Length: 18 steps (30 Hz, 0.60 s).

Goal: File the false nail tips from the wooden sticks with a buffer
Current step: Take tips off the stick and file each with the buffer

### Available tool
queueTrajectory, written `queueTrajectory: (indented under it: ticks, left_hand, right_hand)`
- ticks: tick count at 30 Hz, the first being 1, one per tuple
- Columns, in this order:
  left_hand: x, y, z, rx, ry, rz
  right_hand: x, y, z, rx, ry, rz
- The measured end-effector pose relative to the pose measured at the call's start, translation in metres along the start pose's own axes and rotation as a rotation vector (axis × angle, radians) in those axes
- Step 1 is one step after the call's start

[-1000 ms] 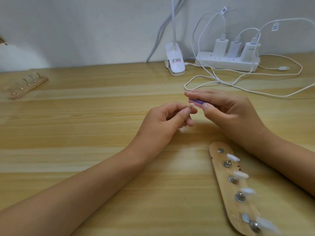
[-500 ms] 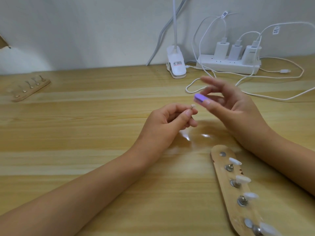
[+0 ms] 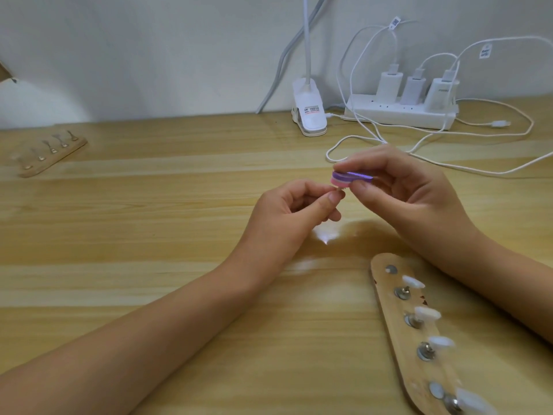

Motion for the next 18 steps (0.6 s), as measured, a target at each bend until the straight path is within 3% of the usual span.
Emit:
queueTrajectory:
  ticks: [18]
  left_hand:
    - [0.0005,0.0001,0.0038,-0.03,0.02,0.027]
  right_hand:
    - [0.0004,-0.0003,-0.0035,-0.008,-0.077,0.037]
Point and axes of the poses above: each hand's wrist, its own y-axis towards the middle knuckle, its own x-axis out of the back of the hand, z = x × y, the point moved 1 cm from there along y, towards the middle knuckle, and after that the axes turned 13 degrees about -y, right-handed, at the moved point
